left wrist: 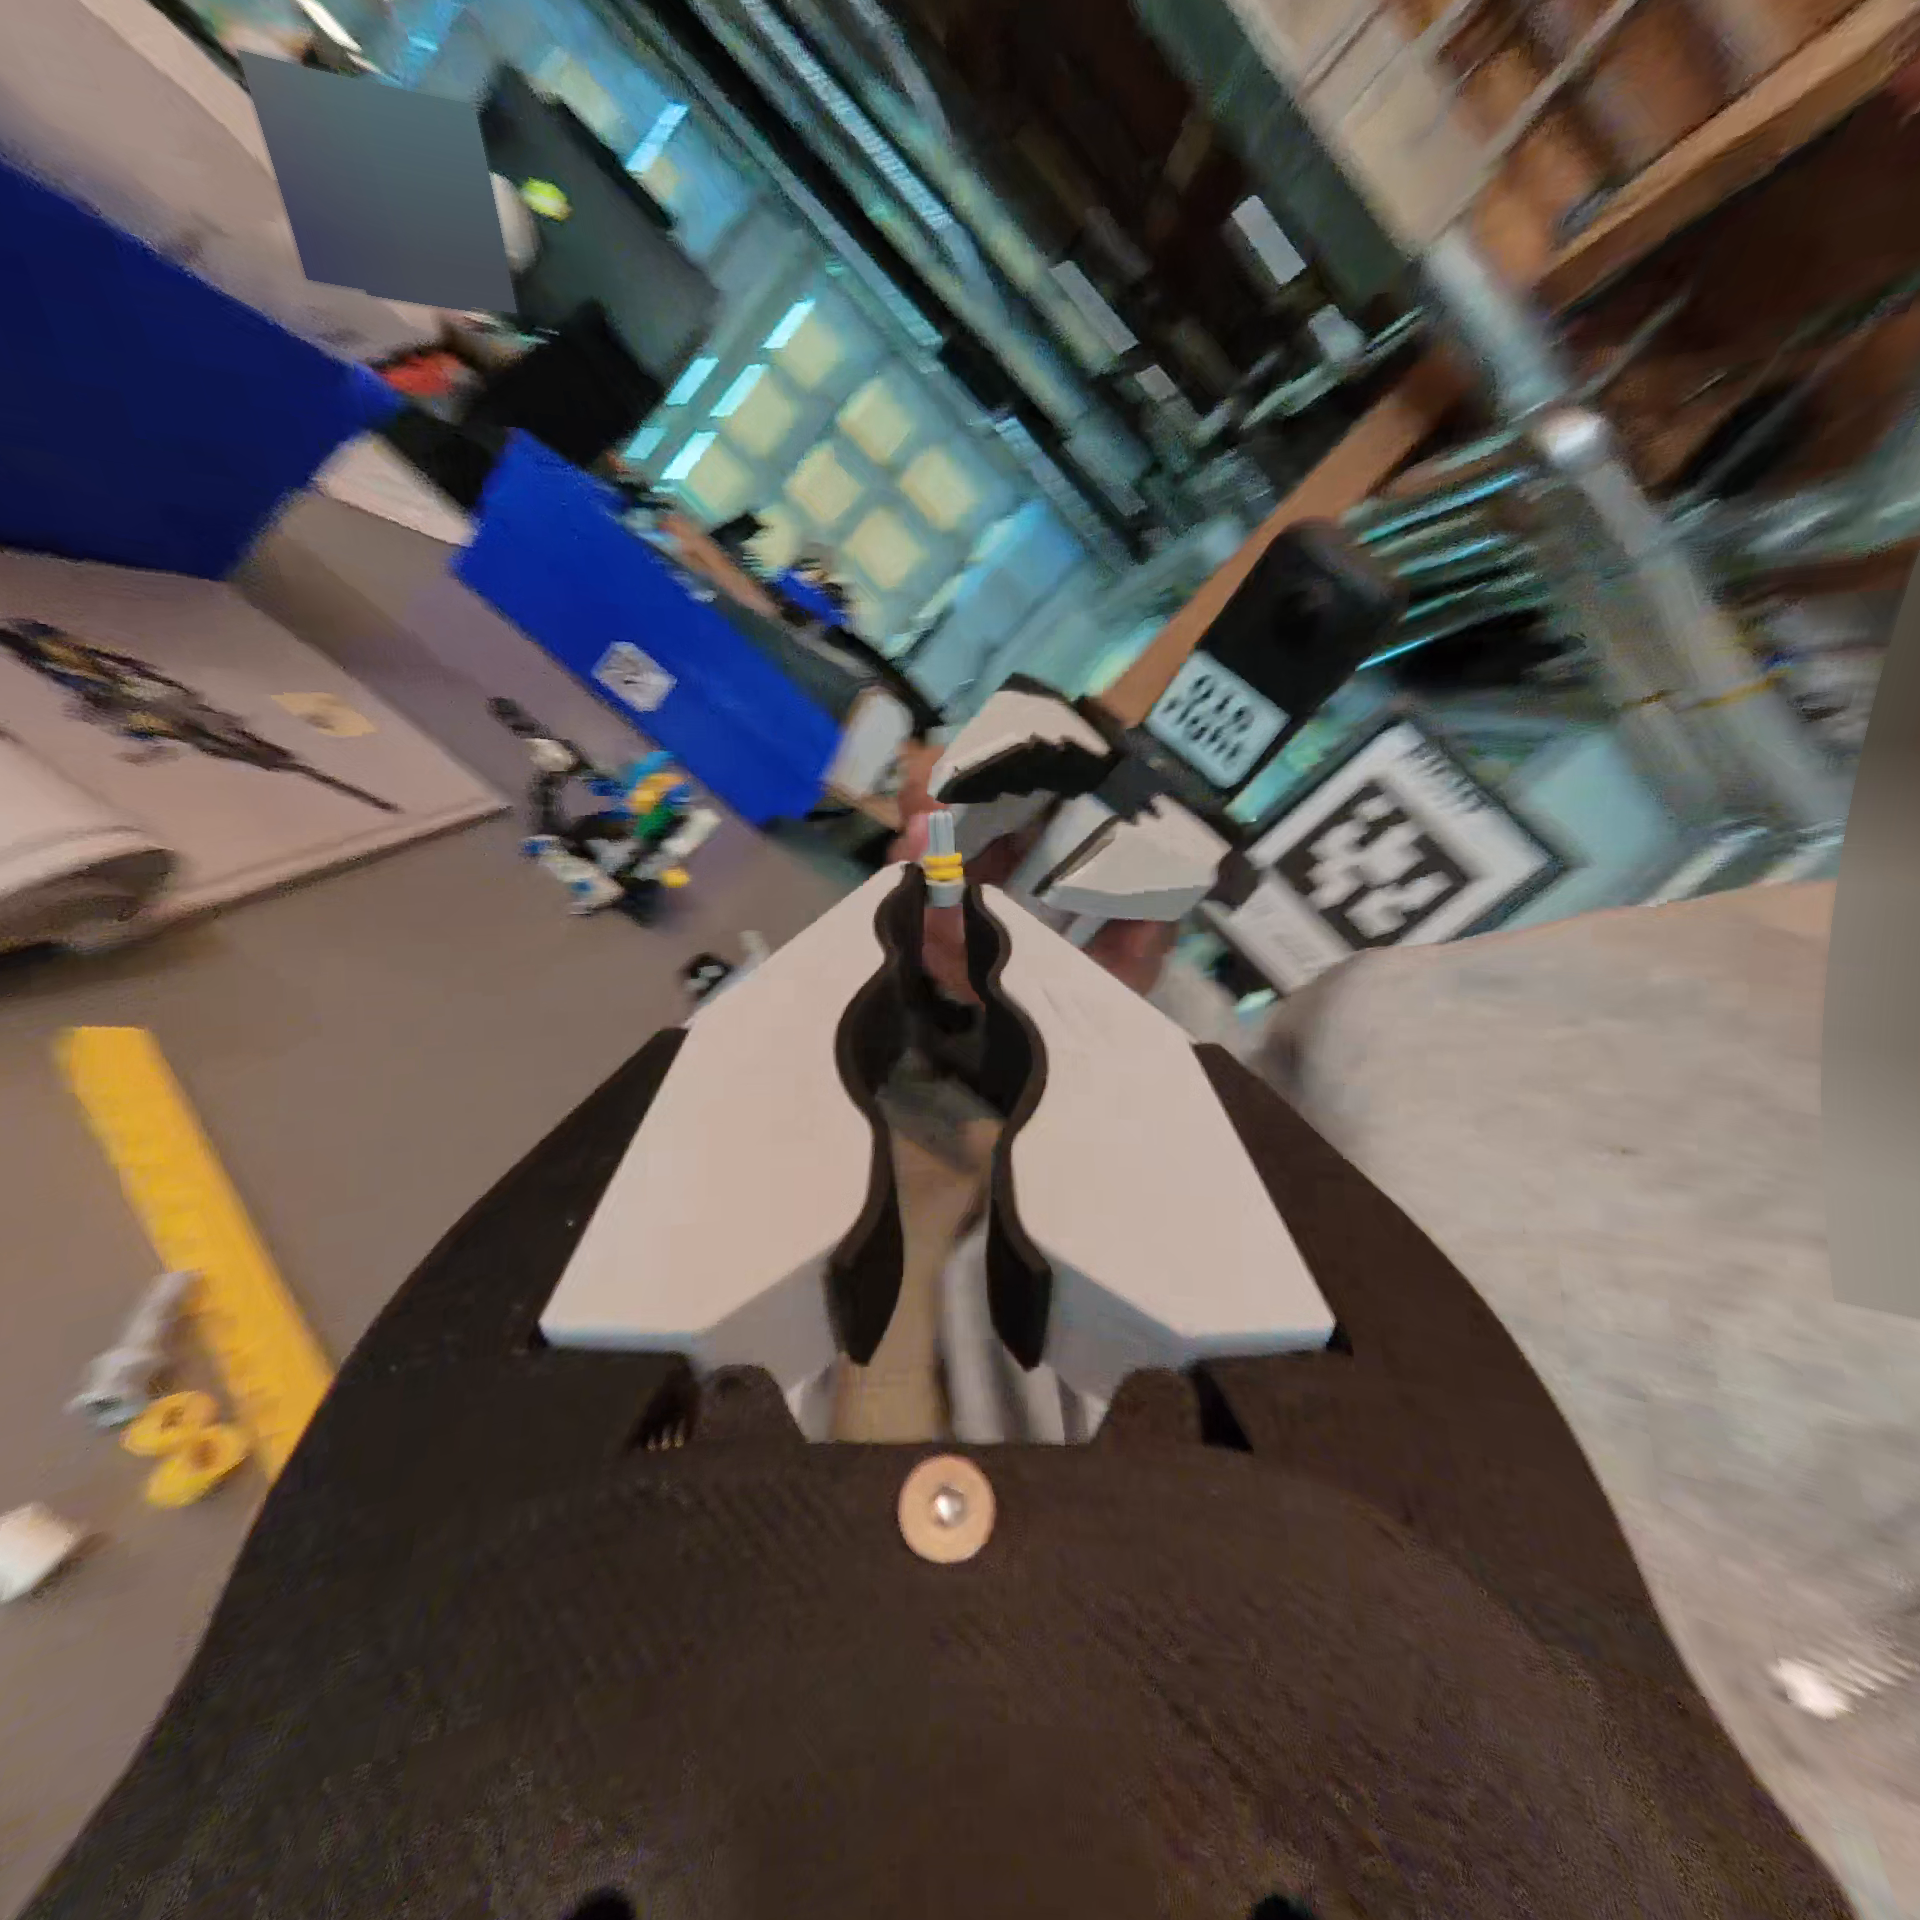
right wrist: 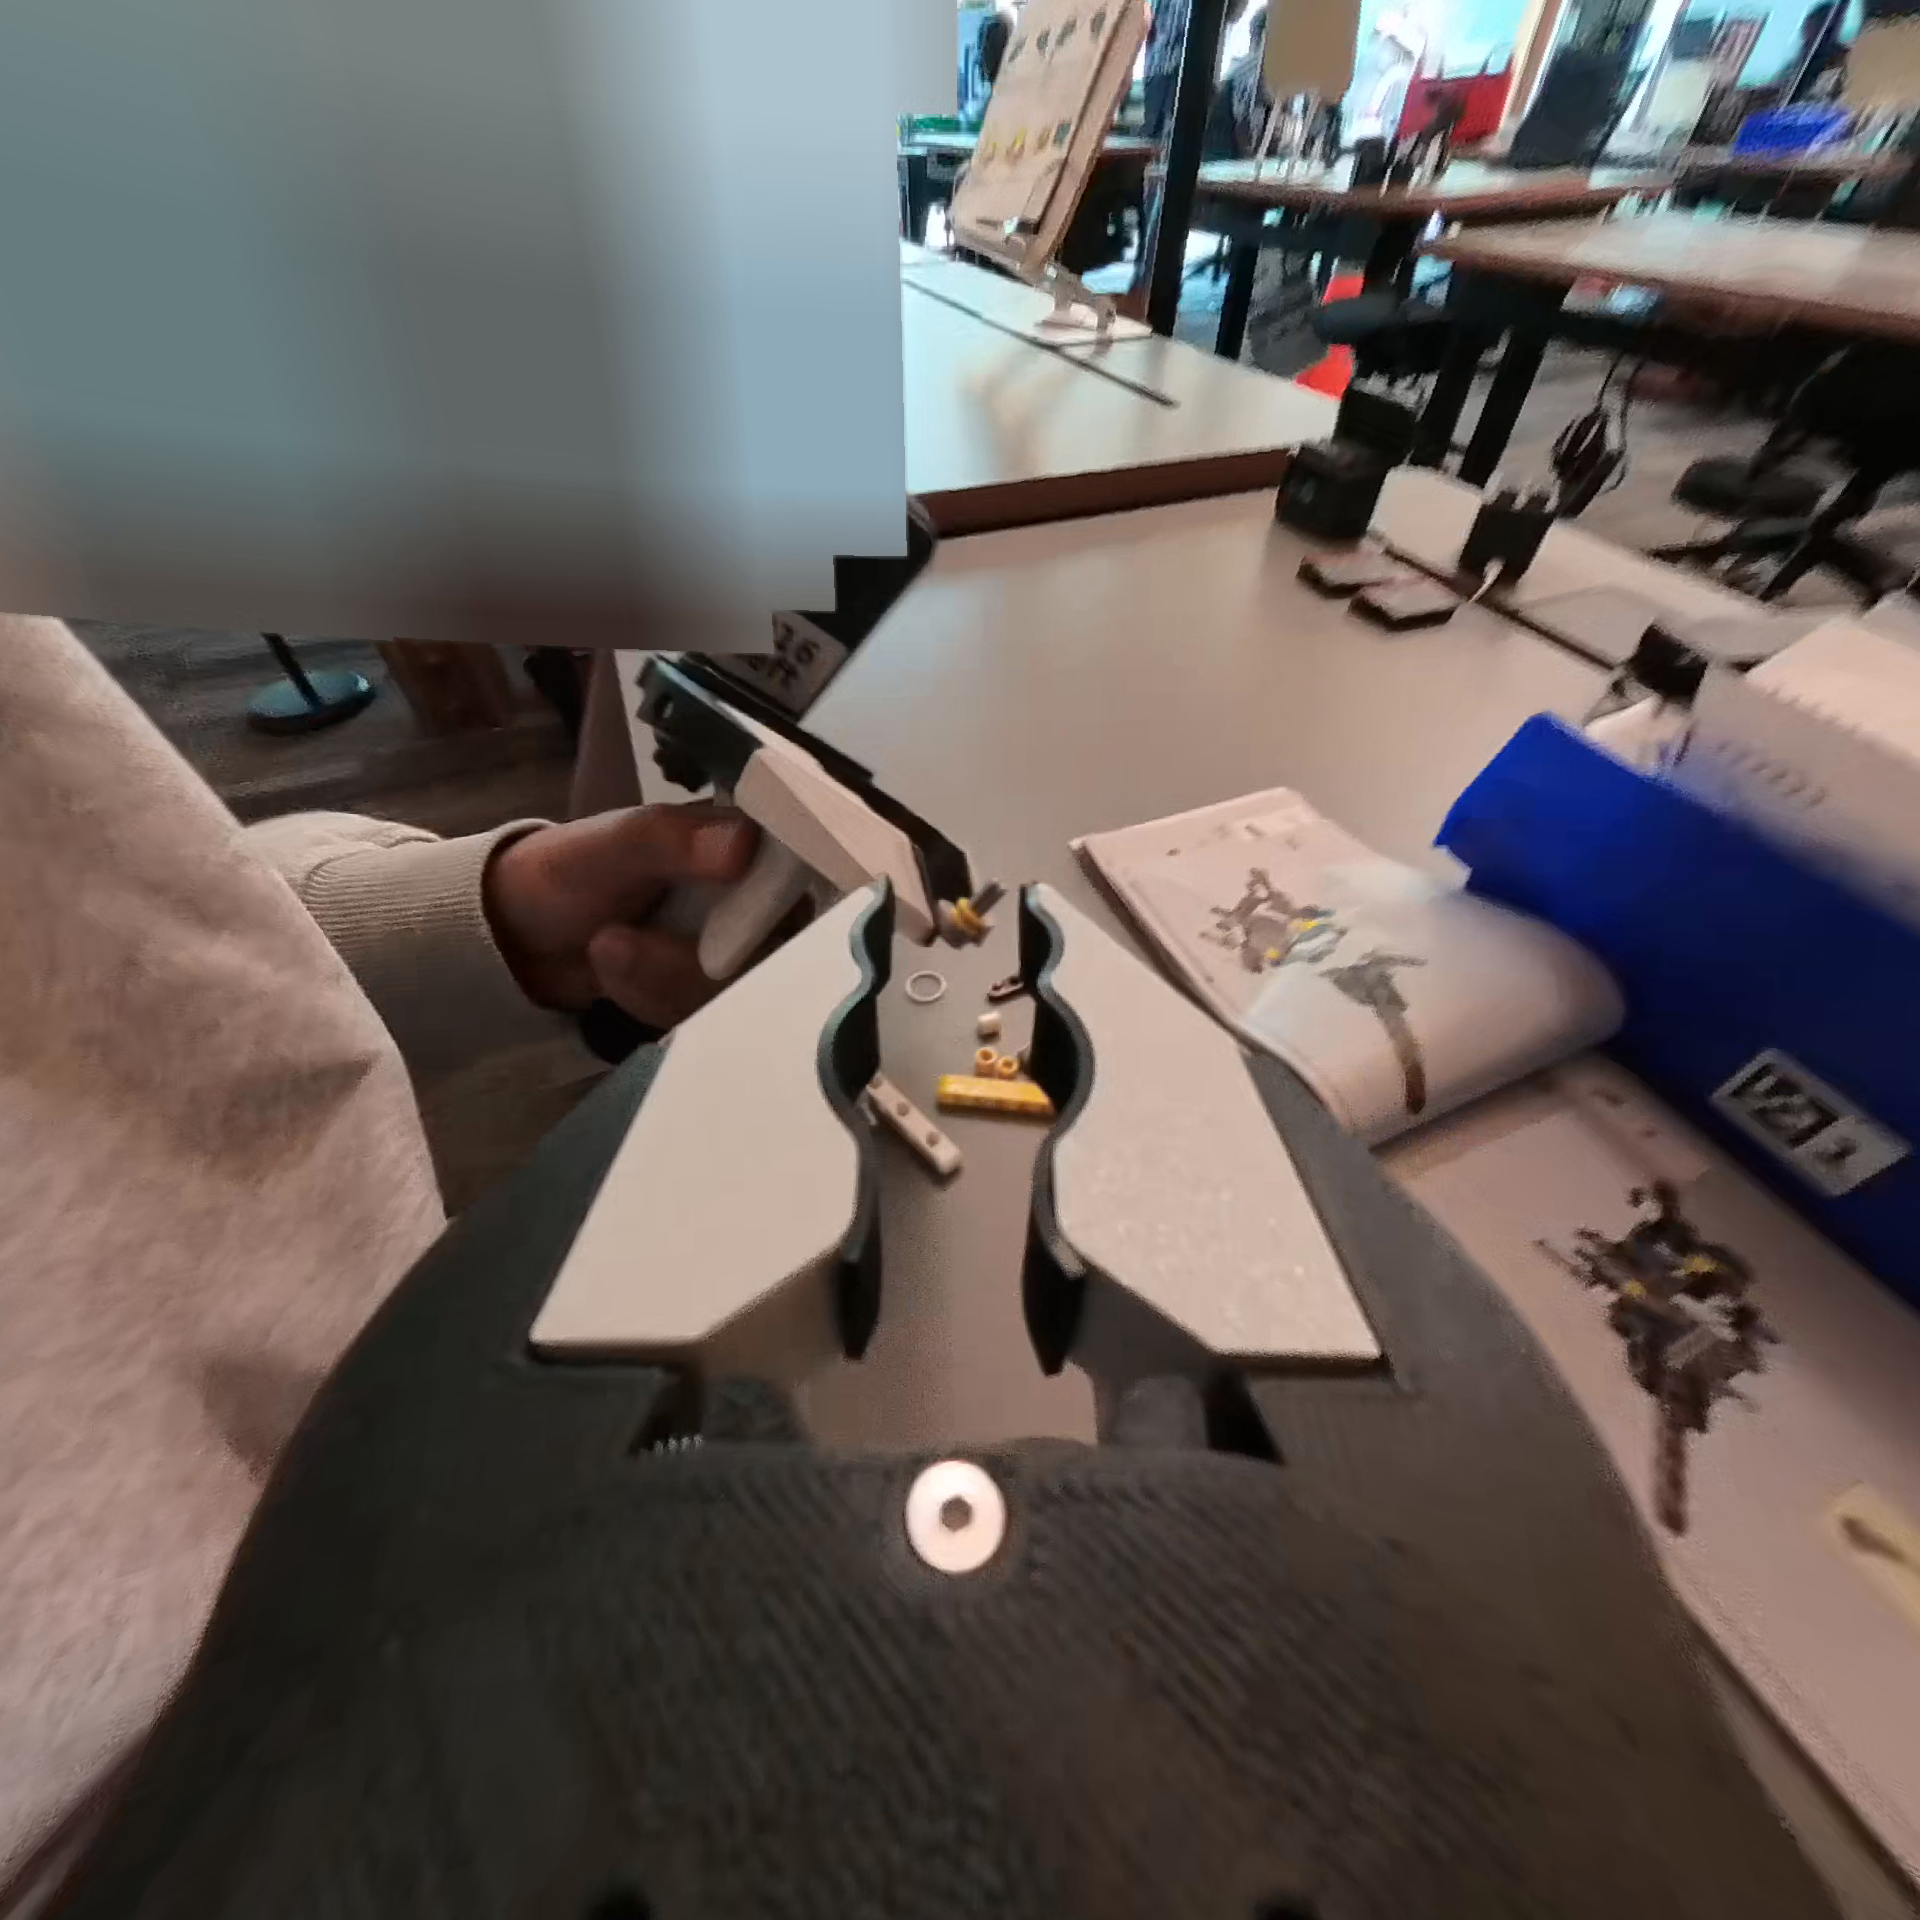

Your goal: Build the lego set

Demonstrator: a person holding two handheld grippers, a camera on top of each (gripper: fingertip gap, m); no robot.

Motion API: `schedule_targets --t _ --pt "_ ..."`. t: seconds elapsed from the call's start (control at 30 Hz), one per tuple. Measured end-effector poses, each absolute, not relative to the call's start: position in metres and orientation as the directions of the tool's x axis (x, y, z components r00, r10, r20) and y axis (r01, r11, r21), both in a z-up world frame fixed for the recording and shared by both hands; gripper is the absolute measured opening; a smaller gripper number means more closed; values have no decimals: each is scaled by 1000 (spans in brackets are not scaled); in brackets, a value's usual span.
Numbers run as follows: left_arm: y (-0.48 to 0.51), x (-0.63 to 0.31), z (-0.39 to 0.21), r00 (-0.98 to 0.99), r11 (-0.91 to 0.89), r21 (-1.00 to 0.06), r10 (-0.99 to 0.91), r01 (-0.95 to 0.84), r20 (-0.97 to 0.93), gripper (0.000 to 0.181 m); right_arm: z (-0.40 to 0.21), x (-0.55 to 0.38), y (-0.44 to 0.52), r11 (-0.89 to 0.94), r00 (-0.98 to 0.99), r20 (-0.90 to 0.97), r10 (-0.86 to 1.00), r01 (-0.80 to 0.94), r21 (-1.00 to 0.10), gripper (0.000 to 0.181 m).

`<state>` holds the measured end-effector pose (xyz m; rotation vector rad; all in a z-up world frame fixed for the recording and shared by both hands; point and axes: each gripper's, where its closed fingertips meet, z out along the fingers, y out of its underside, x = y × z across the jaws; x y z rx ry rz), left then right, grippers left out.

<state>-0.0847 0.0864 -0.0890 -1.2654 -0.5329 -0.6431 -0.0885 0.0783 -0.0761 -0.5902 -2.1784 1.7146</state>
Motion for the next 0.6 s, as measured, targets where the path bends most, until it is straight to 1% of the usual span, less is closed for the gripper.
schedule_targets --t 0.03,0.1,0.17,0.3,0.43,0.53,0.6 --pt "88 -85 -93 758 154 -744 -77 650 647 4 -79 -89 78 193 -868 -46 494 162 -968 24" --pt "89 -86 -98 814 123 -808 6 576 581 4 -81 -91 78 169 -864 -86 496 193 -967 24" --pt "91 -85 -99 834 114 -830 27 546 552 4 -80 -94 79 149 -856 -101 507 203 -968 23" --pt "93 -80 -95 847 115 -842 9 526 531 4 -81 -96 81 140 -850 -123 512 224 -965 19" --pt "94 -78 -96 862 102 -858 12 503 506 3 -81 -92 79 118 -861 -178 476 262 -958 13" --pt "96 -76 -98 869 82 -867 16 492 494 3 -89 -89 76 150 -871 -200 448 293 -944 11" --pt "97 -75 -99 866 76 -864 12 497 499 3 -91 -91 77 162 -866 -188 463 291 -943 3"
